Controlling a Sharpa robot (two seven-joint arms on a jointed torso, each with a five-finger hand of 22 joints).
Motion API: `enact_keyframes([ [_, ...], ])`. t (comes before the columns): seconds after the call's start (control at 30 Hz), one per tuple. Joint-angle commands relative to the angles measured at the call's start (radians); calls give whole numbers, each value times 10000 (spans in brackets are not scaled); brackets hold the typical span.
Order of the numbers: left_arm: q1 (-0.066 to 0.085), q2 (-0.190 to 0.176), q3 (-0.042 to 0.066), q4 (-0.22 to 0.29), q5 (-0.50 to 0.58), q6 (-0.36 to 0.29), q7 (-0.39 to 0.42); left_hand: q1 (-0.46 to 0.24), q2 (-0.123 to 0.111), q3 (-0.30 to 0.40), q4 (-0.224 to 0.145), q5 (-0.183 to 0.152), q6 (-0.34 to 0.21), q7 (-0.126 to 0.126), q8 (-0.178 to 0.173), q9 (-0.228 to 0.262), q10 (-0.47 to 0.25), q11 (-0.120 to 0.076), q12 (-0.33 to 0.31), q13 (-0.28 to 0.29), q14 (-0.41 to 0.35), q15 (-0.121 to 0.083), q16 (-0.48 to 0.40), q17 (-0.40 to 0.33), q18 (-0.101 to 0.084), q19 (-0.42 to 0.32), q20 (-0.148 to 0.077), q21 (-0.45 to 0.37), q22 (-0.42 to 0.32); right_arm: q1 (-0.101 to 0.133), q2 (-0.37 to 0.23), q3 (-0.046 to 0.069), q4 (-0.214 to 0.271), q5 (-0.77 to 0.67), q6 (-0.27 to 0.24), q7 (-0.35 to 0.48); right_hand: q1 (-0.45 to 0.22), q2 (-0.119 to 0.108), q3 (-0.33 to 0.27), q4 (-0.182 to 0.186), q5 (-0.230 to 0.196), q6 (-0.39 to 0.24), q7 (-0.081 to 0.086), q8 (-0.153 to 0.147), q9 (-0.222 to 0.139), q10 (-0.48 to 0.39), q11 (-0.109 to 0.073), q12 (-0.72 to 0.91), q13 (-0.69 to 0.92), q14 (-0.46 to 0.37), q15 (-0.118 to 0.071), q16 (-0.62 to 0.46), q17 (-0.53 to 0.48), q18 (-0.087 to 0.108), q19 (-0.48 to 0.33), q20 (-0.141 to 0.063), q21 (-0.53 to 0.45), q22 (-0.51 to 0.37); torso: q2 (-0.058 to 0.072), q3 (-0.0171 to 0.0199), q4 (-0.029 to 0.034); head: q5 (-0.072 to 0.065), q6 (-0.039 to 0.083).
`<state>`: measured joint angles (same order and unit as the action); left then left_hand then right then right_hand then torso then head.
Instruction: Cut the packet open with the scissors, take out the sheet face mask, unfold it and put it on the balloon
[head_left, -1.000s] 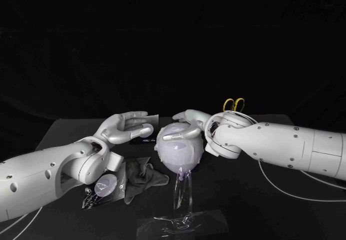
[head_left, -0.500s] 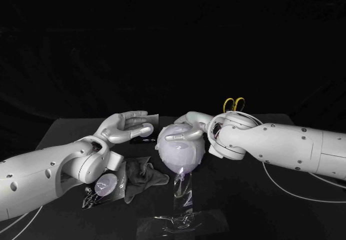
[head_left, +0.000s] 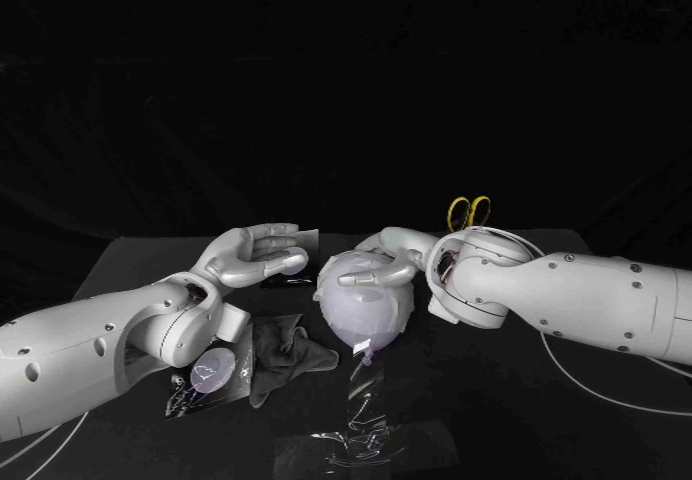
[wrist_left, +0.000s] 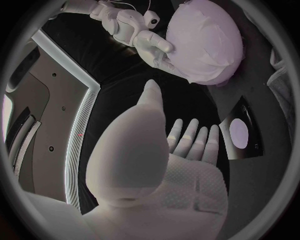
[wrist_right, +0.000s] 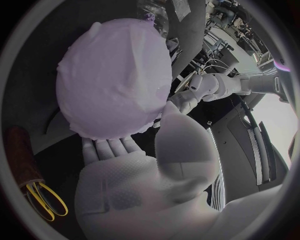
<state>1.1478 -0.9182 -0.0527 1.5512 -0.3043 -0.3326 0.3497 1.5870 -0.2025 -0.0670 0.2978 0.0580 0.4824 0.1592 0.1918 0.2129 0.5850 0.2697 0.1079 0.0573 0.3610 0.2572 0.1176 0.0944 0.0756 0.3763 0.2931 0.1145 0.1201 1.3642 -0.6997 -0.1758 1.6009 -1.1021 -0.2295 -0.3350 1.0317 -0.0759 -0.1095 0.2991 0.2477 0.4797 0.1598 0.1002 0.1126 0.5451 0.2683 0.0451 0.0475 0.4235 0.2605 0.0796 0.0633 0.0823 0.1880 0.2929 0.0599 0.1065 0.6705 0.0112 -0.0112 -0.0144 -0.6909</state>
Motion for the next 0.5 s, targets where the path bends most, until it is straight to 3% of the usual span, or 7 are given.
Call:
enact_keyframes([
  [0.03,20,53,10,3,35,143,-12,10,92,75,6,-66,89,1406,62,22,110,-5,9,1,114,-3,76,30,-114,133,4,84,37,-58,-85,-43,304,-188,-22,137,102,36,71,-12,51,54,1422,29,6,28,3,51,13,83,-12,49,12,124,86,18,61,16,3,0,4,19,18],
  [0.2,23,121,10,-15,35,117,-57,0,126,132,1,-68,214,1402,124,54,223,-16,4,5,340,-25,181,89,-97,338,-1,158,74,-63,-292,-44,594,-380,-511,356,274,-180,3,-3,67,13,1422,-6,-30,-73,7,15,-3,34,-10,18,-13,131,133,19,103,44,8,-5,8,42,24],
  [0.27,26,143,10,-21,31,104,-82,-8,164,189,1,-68,379,1394,208,98,364,-38,8,13,870,-79,417,222,-31,966,-17,392,233,-63,-357,-44,670,-444,-637,410,274,-180,3,-3,67,13,1422,-6,-30,-73,7,15,-3,34,-10,18,-13,131,133,19,103,44,7,-5,4,46,21],
  [0.37,34,188,10,-44,11,80,-143,-38,248,311,6,-77,699,1386,364,180,670,-89,18,30,2458,-214,1126,628,164,2342,-39,932,558,-65,-467,-45,793,-520,-795,469,424,-461,-164,5,25,-43,1420,-46,-66,-170,11,2,-12,-10,-7,-12,-36,125,152,18,133,57,8,-6,2,59,19],
  [0.4,38,205,10,-58,-7,74,-173,-45,294,355,-7,-70,779,1376,403,201,785,-99,35,39,2604,-234,1204,667,200,2413,-43,967,562,-67,-503,-46,837,-545,-833,483,461,-529,-216,8,8,-69,1420,-59,-78,-198,12,0,-14,-37,-3,-23,-44,122,150,18,137,58,5,-5,3,76,20],
  [0.5,52,265,10,-117,-80,83,-314,-137,670,660,-29,-97,1671,1308,830,467,1854,-231,338,138,3272,-415,1621,839,433,2846,-60,1188,604,-77,-599,-47,962,-623,-879,508,573,-650,-317,12,-69,-70,1424,-74,-91,-207,13,3,-12,-38,-1,-35,-53,116,151,17,150,61,3,-3,3,95,19],
])
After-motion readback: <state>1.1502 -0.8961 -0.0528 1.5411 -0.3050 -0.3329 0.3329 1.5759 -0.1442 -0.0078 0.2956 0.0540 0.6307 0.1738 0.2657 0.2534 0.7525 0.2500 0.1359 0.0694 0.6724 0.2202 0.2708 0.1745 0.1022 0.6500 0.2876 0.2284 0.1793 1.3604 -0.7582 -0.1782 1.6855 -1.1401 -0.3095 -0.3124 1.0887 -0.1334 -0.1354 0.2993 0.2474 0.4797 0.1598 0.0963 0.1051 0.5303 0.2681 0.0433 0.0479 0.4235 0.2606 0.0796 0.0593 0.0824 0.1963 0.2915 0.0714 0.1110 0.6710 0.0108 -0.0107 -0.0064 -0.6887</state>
